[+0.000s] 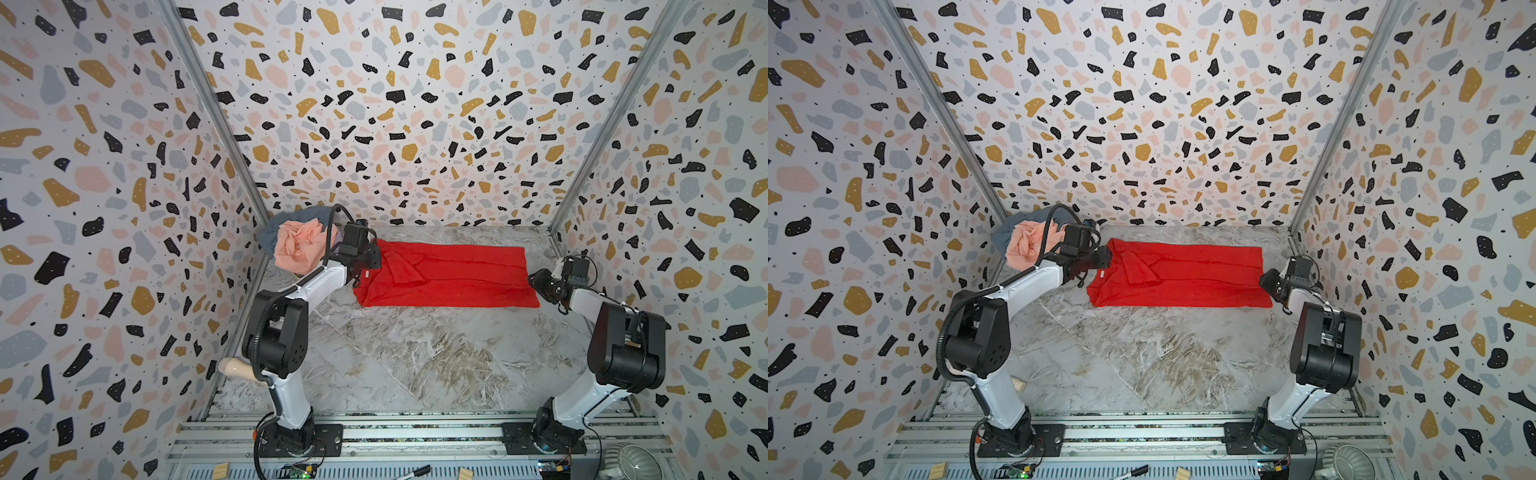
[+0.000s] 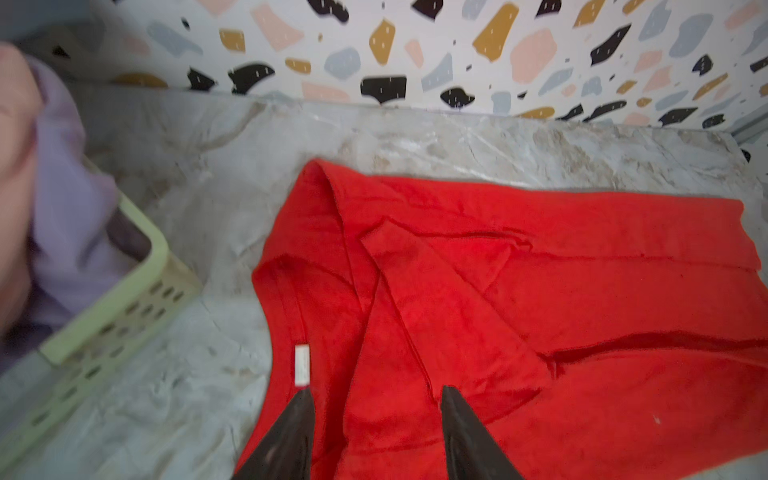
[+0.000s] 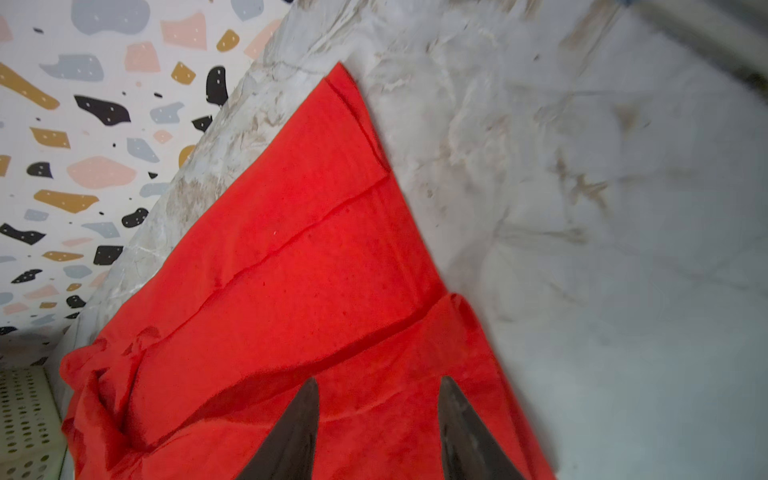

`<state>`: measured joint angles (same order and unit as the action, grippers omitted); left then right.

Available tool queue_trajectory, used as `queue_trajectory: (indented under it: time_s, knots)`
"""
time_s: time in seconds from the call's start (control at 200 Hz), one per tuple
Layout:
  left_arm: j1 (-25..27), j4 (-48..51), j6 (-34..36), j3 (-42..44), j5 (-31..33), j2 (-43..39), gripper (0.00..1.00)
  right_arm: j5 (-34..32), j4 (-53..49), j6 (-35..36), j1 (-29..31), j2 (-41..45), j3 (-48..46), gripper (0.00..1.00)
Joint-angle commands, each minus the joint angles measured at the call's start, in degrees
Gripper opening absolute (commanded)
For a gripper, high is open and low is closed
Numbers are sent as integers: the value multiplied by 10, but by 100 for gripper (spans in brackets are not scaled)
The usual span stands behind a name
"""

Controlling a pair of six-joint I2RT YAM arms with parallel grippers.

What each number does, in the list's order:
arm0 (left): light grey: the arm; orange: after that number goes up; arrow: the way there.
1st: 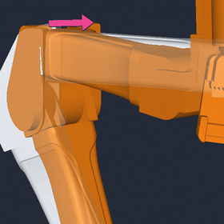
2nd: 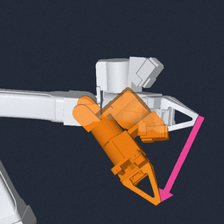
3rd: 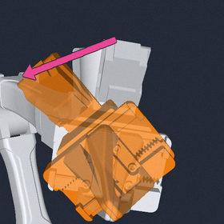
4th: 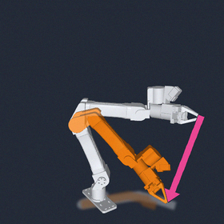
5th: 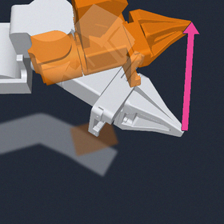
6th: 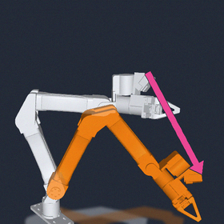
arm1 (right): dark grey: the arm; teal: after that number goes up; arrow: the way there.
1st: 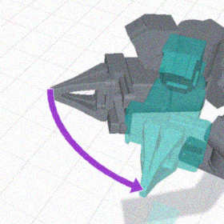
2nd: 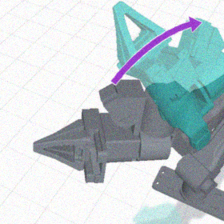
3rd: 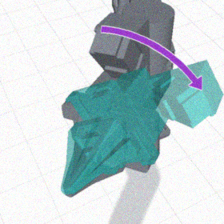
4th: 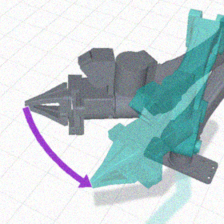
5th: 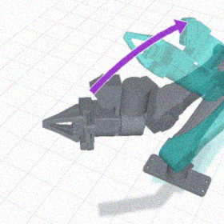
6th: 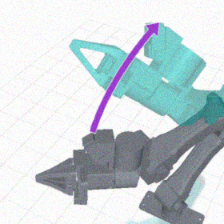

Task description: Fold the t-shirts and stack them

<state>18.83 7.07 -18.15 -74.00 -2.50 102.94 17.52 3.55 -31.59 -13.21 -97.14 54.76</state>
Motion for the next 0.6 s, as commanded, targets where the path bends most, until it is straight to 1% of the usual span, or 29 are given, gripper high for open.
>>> queue_trajectory:
  time_s: [0.0,0.15,0.24,0.375,0.491,0.531,0.596]
  knots:
    - [6,-45,-36,52,-28,-42,50,-6,-19,20,32,-4,-4,39]
    - [9,-67,-52,119,-53,-90,50,-4,-19,19,41,-54,22,28]
    - [8,-58,-46,135,-50,-104,50,-5,-20,23,44,-92,50,25]
    - [9,-49,-39,150,-33,-114,51,3,30,37,44,-133,82,25]
    - [8,-52,-44,164,-29,-112,51,-1,42,50,43,-148,116,25]
    - [9,-54,-46,169,-28,-109,51,-2,53,54,43,-146,120,26]
    - [9,-60,-49,178,-28,-104,51,-3,75,63,42,-144,123,31]
